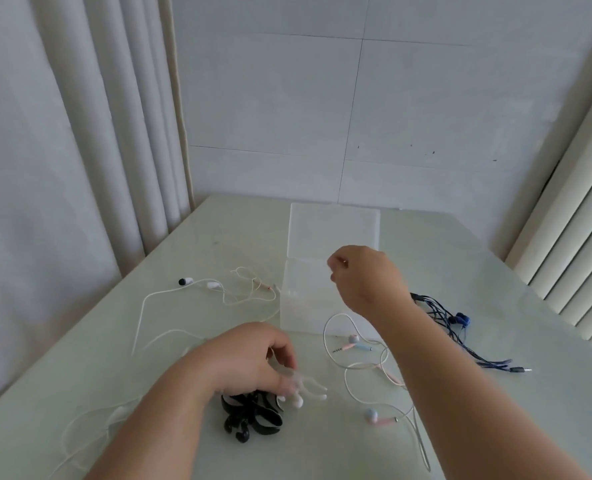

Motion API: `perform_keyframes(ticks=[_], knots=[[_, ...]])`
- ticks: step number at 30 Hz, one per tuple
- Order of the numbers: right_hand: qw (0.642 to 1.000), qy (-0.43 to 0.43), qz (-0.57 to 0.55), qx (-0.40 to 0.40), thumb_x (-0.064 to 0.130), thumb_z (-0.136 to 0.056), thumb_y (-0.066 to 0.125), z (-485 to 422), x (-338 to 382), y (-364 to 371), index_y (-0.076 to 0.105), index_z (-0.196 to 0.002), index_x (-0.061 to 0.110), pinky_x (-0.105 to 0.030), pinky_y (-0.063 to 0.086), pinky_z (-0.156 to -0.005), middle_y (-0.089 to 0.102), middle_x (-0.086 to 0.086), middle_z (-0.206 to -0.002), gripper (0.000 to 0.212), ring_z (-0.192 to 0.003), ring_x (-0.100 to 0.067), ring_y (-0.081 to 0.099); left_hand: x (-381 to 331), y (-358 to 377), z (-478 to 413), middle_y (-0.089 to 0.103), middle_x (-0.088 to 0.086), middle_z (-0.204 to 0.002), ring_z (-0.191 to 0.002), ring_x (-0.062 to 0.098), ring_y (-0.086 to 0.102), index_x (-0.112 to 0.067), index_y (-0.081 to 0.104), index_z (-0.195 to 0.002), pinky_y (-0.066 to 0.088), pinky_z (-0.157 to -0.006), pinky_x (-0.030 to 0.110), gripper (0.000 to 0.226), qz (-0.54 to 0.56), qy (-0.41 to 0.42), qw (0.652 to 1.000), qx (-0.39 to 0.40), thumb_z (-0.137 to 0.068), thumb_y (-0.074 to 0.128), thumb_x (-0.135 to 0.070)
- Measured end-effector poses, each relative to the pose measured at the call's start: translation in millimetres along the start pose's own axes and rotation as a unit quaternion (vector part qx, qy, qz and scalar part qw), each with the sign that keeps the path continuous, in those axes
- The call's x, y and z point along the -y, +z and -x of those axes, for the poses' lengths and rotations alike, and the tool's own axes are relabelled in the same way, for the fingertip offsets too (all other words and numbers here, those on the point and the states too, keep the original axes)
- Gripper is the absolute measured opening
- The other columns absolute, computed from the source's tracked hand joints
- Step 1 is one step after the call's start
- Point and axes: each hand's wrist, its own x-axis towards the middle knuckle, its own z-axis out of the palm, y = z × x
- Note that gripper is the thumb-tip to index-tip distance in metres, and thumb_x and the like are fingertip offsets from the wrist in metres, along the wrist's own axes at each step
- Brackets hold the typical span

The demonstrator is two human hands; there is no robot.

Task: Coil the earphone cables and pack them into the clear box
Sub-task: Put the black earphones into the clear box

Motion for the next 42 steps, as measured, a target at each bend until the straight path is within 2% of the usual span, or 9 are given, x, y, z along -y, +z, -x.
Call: perform_keyframes(ticks=[5, 11, 18, 23, 27, 31, 33, 38, 42], knots=[[0.986, -0.036, -0.136, -0.093, 0.028, -0.093, 0.049, 34.1, -6.6, 3.1, 0.066, -0.084, 0.026, -0.032, 0.05, -0.059, 0.071, 0.01, -0.075, 0.02, -0.062, -0.013, 0.059, -0.8, -0.9, -0.2, 0.069, -0.019, -0.083, -0.076, -0.002, 0.062, -0.037, 0.062, -0.081, 0.048, -0.069, 0.019, 0.027, 0.025, 0.029, 0.999, 0.0, -0.062, 0.081, -0.039], [0.978, -0.044, -0.199, -0.035, 0.026, -0.089, 0.058, 48.1, -17.5, 11.8, 0.067, -0.075, 0.03, -0.014, 0.038, -0.048, 0.069, 0.015, -0.071, 0.017, -0.05, -0.001, 0.051, 2.3, -1.7, -6.1, 0.072, -0.011, -0.076, -0.066, 0.003, 0.062, -0.037, 0.066, -0.08, 0.049, -0.067, 0.023, 0.022, 0.147, 0.039, 0.975, -0.16, -0.075, 0.078, -0.019], [0.968, -0.063, -0.232, 0.076, 0.035, -0.088, 0.066, 52.9, -11.3, 10.1, 0.073, -0.087, 0.033, -0.017, 0.05, -0.057, 0.073, 0.011, -0.077, 0.007, -0.059, -0.001, 0.064, 1.4, 1.4, -12.1, 0.073, 0.005, -0.073, -0.065, 0.018, 0.069, -0.022, 0.071, -0.074, 0.055, -0.069, 0.032, 0.024, 0.363, 0.048, 0.895, -0.254, -0.079, 0.074, 0.001], [0.97, -0.046, -0.24, 0.007, 0.028, -0.077, 0.079, 46.0, -4.2, 9.9, 0.068, -0.081, 0.039, -0.019, 0.051, -0.059, 0.072, 0.004, -0.075, 0.016, -0.061, -0.009, 0.064, -1.5, 0.4, -13.3, 0.074, 0.005, -0.082, -0.075, 0.023, 0.071, -0.022, 0.07, -0.091, 0.058, -0.075, 0.034, 0.022, 0.4, 0.047, 0.875, -0.269, -0.081, 0.074, -0.003], [0.982, 0.0, -0.162, -0.093, 0.035, -0.08, 0.072, 30.0, -3.4, 2.1, 0.07, -0.088, 0.038, -0.019, 0.044, -0.057, 0.067, 0.02, -0.078, 0.009, -0.071, -0.002, 0.062, 1.2, 0.2, -13.5, 0.071, -0.004, -0.073, -0.069, 0.015, 0.068, -0.024, 0.065, -0.094, 0.055, -0.066, 0.029, 0.017, 0.366, 0.013, 0.89, -0.272, -0.083, 0.073, -0.013], [0.996, 0.044, -0.006, -0.075, 0.037, -0.081, 0.062, 12.1, 1.8, 4.6, 0.071, -0.091, 0.03, -0.024, 0.047, -0.058, 0.069, 0.011, -0.08, 0.015, -0.075, -0.019, 0.063, 2.6, 1.7, -14.6, 0.067, -0.009, -0.07, -0.056, 0.005, 0.058, -0.029, 0.068, -0.078, 0.042, -0.052, 0.012, 0.01, 0.326, 0.008, 0.904, -0.278, -0.082, 0.073, -0.021], [0.996, 0.045, 0.041, -0.066, 0.04, -0.084, 0.061, 3.5, 6.7, 8.2, 0.07, -0.094, 0.029, -0.026, 0.048, -0.061, 0.071, 0.006, -0.086, 0.017, -0.078, -0.022, 0.063, 3.3, 1.6, -15.4, 0.065, -0.008, -0.069, -0.053, 0.004, 0.054, -0.03, 0.068, -0.074, 0.042, -0.053, 0.014, 0.012, 0.303, 0.003, 0.91, -0.283, -0.082, 0.073, -0.022], [1.0, 0.0, 0.005, 0.006, 0.045, -0.09, 0.059, -0.4, 8.6, 17.7, 0.066, -0.116, 0.026, -0.032, 0.051, -0.08, 0.07, 0.004, -0.112, 0.033, -0.103, -0.023, 0.064, 11.0, -1.3, -12.6, 0.064, -0.012, -0.063, -0.061, 0.008, 0.059, -0.03, 0.063, -0.068, 0.04, -0.053, 0.025, 0.011, 0.05, -0.131, 0.94, -0.311, -0.075, 0.063, -0.038], [0.996, -0.053, -0.05, -0.052, 0.028, -0.095, 0.052, 13.5, -1.6, 16.9, 0.07, -0.097, 0.024, -0.029, 0.051, -0.069, 0.071, 0.01, -0.084, 0.019, -0.08, -0.017, 0.063, 11.2, -0.7, -12.2, 0.065, -0.007, -0.063, -0.065, 0.014, 0.061, -0.022, 0.056, -0.068, 0.042, -0.054, 0.026, 0.019, -0.018, -0.168, 0.951, -0.261, -0.068, 0.053, -0.041]])
